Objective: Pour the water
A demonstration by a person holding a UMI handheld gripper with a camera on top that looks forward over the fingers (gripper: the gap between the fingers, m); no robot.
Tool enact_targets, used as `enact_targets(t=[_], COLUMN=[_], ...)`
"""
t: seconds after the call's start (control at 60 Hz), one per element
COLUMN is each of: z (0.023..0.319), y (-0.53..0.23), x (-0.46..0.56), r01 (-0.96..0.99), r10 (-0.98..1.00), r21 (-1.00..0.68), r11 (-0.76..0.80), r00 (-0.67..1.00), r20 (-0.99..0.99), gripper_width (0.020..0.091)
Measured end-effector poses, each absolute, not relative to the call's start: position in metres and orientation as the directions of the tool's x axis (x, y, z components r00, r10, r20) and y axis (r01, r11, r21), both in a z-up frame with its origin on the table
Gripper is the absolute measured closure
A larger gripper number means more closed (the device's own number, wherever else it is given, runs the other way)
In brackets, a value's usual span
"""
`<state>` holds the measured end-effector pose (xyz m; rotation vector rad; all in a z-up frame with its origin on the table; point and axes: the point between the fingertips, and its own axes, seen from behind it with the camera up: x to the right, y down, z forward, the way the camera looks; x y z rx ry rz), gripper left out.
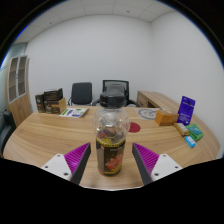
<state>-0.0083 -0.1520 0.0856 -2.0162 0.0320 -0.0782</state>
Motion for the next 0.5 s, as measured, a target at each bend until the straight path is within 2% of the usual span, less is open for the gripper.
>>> enact_targets(t=[0.067, 0.117, 0.15, 0.2, 0.267, 0.417, 0.5], z=[0.080, 0.078, 0.077, 0.079, 0.079, 0.083, 0.083], y=[-0.133, -0.122, -0.119, -0.115, -0.111, -0.112, -0.110], x=[-0.005, -0.004, -0.006, -0.013, -0.014, -0.019, -0.031], r01=[0.023, 0.022, 0.018, 0.012, 0.019, 0.099, 0.133], r10=[-0.073, -0.078, -0.071, -0.042, -0.028, -0.001, 0.024], r21=[-0.910, -0.915, -0.919, -0.928, -0.935, -0.936, -0.925], r11=[-0.414, -0.402, -0.393, -0.372, -0.353, -0.339, -0.356], r00=[0.996, 0.995, 0.996, 0.999, 0.999, 0.994, 0.991], r20=[0.058, 0.058, 0.050, 0.030, 0.030, 0.106, 0.133], gripper_width=[0.0265, 0.0324, 0.0412, 0.0584, 0.0604, 0.0715, 0.0714])
